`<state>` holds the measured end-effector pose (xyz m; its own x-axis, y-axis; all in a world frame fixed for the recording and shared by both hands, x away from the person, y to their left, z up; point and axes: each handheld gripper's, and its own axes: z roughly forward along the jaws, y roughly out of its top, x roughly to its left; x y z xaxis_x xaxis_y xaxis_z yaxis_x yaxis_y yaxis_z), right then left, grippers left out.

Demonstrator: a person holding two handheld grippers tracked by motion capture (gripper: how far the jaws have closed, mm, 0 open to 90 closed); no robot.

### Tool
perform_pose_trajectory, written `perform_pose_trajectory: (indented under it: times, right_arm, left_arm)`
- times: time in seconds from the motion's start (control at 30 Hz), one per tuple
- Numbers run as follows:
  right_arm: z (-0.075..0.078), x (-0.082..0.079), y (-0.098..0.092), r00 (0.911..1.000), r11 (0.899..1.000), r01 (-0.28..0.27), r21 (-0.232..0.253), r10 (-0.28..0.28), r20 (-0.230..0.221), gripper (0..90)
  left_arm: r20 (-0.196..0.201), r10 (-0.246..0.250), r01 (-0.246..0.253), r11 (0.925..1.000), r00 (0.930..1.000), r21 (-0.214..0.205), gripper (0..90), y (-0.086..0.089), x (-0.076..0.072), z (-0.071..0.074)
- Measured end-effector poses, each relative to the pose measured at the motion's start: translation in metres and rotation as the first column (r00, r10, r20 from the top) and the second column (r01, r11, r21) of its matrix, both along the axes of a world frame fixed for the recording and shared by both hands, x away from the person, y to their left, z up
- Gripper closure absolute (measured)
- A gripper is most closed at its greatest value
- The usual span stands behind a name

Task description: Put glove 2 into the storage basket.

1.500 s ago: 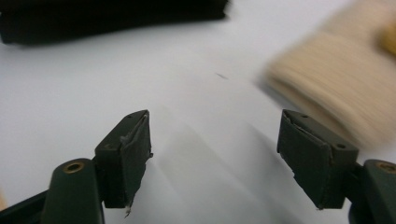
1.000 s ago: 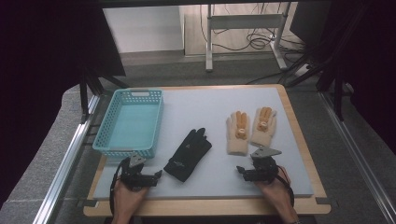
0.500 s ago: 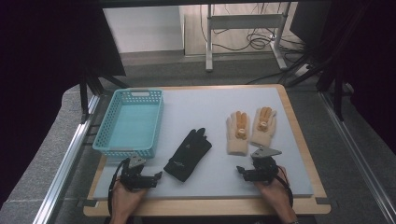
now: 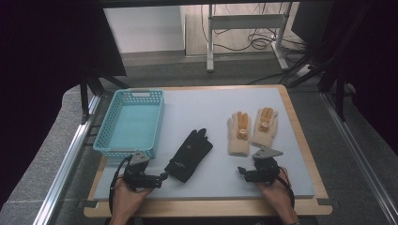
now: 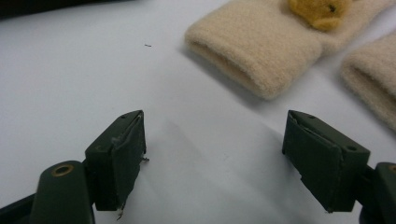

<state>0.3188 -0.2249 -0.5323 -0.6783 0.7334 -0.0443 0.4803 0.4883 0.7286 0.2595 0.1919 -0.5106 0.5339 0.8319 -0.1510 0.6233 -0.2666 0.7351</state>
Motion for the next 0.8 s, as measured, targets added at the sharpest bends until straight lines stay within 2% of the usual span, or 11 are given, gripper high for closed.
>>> perform_pose_trajectory:
  times: [0.37, 0.57, 0.8]
  right_arm:
    - [0.0, 0.0, 0.0, 1.0, 1.0, 0.0, 0.0, 0.0, 0.0, 21.2]
    - [0.0, 0.0, 0.0, 1.0, 1.0, 0.0, 0.0, 0.0, 0.001, 21.1]
    - [0.0, 0.0, 0.0, 1.0, 1.0, -0.001, 0.0, 0.001, 0.0, 21.0]
  left_arm:
    - [-0.01, -0.076, 0.076, 0.9968, 0.9971, 0.025, 2.8, -0.045, 0.023, 0.015]
    - [-0.033, -0.103, 0.105, 0.9936, 0.9941, 0.043, 1.7, -0.068, 0.044, 0.011]
    - [-0.071, -0.101, 0.107, 0.9912, 0.9924, 0.078, 0.0, -0.087, 0.069, 0.0]
